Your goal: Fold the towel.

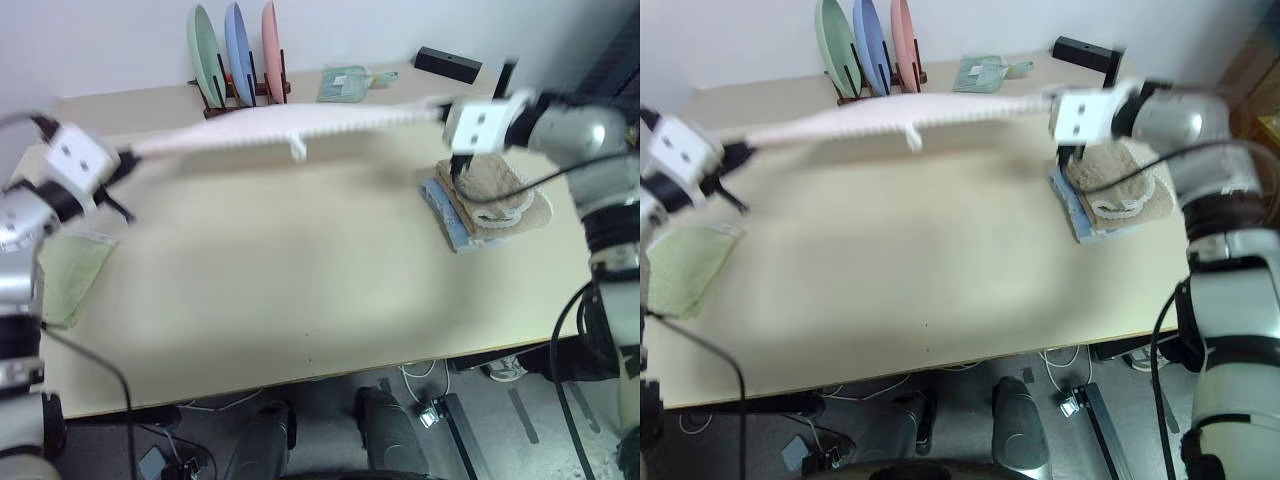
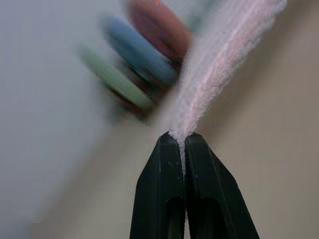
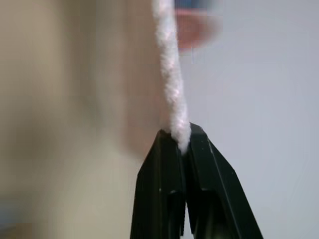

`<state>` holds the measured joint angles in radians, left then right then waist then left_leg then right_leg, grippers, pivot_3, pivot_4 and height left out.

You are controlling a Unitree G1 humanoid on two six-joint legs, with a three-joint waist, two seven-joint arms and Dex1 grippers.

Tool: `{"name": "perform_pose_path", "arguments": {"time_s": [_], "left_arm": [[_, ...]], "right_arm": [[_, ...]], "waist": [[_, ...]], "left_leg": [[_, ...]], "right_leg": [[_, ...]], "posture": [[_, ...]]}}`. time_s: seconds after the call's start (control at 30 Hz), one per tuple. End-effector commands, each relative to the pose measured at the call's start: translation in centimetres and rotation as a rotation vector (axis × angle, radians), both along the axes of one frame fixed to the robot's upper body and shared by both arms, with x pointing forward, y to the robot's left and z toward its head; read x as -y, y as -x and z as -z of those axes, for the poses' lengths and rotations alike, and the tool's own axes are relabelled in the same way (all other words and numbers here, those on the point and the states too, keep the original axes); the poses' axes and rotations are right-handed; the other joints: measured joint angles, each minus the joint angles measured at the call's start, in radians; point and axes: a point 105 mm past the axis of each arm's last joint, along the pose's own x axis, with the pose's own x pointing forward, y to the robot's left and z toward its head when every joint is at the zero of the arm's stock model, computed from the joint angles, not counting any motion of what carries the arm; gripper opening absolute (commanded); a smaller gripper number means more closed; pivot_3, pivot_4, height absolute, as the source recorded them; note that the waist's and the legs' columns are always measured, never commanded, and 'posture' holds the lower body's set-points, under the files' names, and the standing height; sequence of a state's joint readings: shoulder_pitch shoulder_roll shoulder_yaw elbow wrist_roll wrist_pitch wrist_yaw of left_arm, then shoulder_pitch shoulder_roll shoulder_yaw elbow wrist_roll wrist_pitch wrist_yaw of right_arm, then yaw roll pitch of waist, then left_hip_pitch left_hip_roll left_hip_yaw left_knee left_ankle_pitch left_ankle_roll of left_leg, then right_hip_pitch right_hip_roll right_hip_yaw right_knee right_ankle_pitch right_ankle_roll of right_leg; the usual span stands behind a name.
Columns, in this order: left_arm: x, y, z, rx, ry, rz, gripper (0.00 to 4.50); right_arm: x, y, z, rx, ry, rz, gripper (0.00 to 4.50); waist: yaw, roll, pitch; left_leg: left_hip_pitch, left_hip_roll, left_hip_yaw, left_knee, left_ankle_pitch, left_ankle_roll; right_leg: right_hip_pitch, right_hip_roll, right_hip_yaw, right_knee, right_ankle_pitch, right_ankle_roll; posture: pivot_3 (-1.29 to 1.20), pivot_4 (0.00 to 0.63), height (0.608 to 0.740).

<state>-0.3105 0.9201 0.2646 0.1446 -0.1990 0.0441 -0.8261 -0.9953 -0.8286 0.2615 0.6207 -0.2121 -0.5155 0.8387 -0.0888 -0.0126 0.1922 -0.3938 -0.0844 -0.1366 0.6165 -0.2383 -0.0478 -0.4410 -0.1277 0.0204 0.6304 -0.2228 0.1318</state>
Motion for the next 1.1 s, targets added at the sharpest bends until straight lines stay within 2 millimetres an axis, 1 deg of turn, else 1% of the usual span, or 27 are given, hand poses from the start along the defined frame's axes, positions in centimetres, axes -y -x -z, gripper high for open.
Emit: {"name": "perform_pose_path", "arguments": {"time_s": [0.03, 0.07, 0.17, 0.23, 0.3, 0.4, 0.47, 0.53, 0.63, 0.7, 0.83, 1.0, 1.1], "left_arm": [[0.3, 5.4, 1.4, -0.154, -0.055, 0.076, 0.0], [0.2, 6.5, 2.4, -0.22, -0.052, 0.06, 0.0], [0.2, 9.1, 3.8, -0.335, -0.046, 0.037, 0.0], [0.3, 10.6, 4.1, -0.397, -0.026, 0.025, 0.0], [0.4, 11.7, 4.4, -0.45, -0.014, 0.025, 0.0], [0.4, 12.5, 4.6, -0.491, -0.006, 0.021, 0.0], [0.2, 12.3, 4.7, -0.492, -0.004, 0.013, 0.0], [0.2, 11.8, 4.9, -0.484, 0.001, 0.011, 0.0], [-0.2, 9.8, 5.4, -0.439, 0.006, -0.014, 0.0], [-0.9, 8.1, 5.9, -0.419, -0.001, -0.043, 0.0], [-1.7, 5.1, 6.7, -0.375, -0.042, -0.059, 0.0], [-1.7, 2.2, 7.5, -0.361, -0.03, -0.051, 0.0], [-1.9, 1.2, 8.0, -0.36, -0.035, -0.052, 0.0]], "right_arm": [[0.6, 4.0, 2.7, -0.228, 0.011, -0.053, 0.06], [0.9, 5.3, 4.0, -0.314, 0.034, -0.059, 0.06], [1.6, 8.7, 6.1, -0.526, 0.05, -0.058, 0.06], [2.1, 10.5, 6.4, -0.638, 0.039, -0.048, 0.06], [2.5, 11.7, 6.3, -0.706, 0.04, -0.041, 0.06], [2.7, 12.6, 6.3, -0.755, 0.049, -0.04, 0.06], [2.5, 11.5, 6.2, -0.702, 0.04, -0.03, 0.06], [2.4, 10.5, 6.2, -0.669, 0.039, -0.023, 0.06], [1.8, 8.4, 6.4, -0.614, 0.014, -0.016, 0.06], [1.4, 6.4, 6.5, -0.579, -0.001, -0.007, 0.06], [0.7, 3.3, 7.0, -0.551, 0.0, 0.008, 0.06], [0.1, 0.9, 7.9, -0.564, -0.004, 0.027, 0.06], [-0.3, 0.0, 8.2, -0.564, -0.014, 0.034, 0.06]], "waist": [[-0.002, 0.0, 0.0], [0.002, 0.001, 0.0], [0.026, 0.002, 0.001], [0.041, 0.002, 0.002], [0.048, 0.001, 0.001], [0.055, 0.0, 0.0], [0.055, 0.0, 0.0], [0.055, 0.0, 0.001], [0.055, 0.0, 0.0], [0.054, 0.0, 0.001], [0.052, 0.0, 0.001], [0.048, 0.0, 0.001], [0.045, 0.0, 0.001]], "left_leg": [[0.0, 0.001, 0.0, -0.001, 0.0, 0.0], [0.0, 0.004, 0.001, -0.001, 0.0, 0.0], [0.001, 0.005, 0.002, 0.002, -0.001, 0.002], [0.002, 0.009, 0.002, 0.008, -0.001, 0.002], [0.008, 0.012, 0.003, 0.012, -0.003, 0.004], [0.008, 0.013, 0.005, 0.015, -0.003, 0.004], [0.008, 0.013, 0.005, 0.014, -0.003, 0.004], [0.008, 0.013, 0.005, 0.014, -0.003, 0.004], [0.007, 0.012, 0.006, 0.014, -0.003, 0.004], [0.008, 0.012, 0.006, 0.014, -0.003, 0.003], [0.006, 0.011, 0.006, 0.014, -0.003, 0.003], [0.005, 0.011, 0.006, 0.013, -0.004, 0.001], [0.005, 0.011, 0.006, 0.013, -0.004, 0.001]], "right_leg": [[-0.001, 0.0, 0.0, 0.0, 0.0, 0.0], [0.0, 0.0, 0.0, 0.0, 0.0, 0.0], [0.0, 0.001, 0.001, 0.0, 0.0, -0.001], [0.005, 0.005, 0.0, -0.001, 0.001, -0.003], [0.013, 0.006, 0.0, -0.001, -0.002, -0.005], [0.015, 0.006, 0.0, -0.002, -0.004, -0.005], [0.015, 0.006, -0.001, -0.002, -0.004, -0.005], [0.014, 0.006, -0.001, -0.002, -0.001, -0.009], [0.014, 0.006, -0.001, -0.002, 0.0, -0.009], [0.014, 0.007, -0.001, -0.002, 0.001, -0.007], [0.012, 0.008, -0.001, -0.003, 0.003, -0.006], [0.01, 0.008, -0.001, -0.002, 0.004, -0.005], [0.009, 0.008, -0.001, -0.002, 0.004, -0.005]], "posture": [[0.0, 0.15, 0.74], [0.0, 0.15, 0.74], [0.0, 0.15, 0.74], [0.0, 0.15, 0.74], [0.0, 0.15, 0.74], [0.0, 0.15, 0.74], [0.0, 0.15, 0.74], [0.0, 0.15, 0.74], [0.0, 0.15, 0.74], [0.0, 0.15, 0.74], [0.0, 0.15, 0.74], [0.0, 0.15, 0.74], [0.0, 0.15, 0.74]]}}
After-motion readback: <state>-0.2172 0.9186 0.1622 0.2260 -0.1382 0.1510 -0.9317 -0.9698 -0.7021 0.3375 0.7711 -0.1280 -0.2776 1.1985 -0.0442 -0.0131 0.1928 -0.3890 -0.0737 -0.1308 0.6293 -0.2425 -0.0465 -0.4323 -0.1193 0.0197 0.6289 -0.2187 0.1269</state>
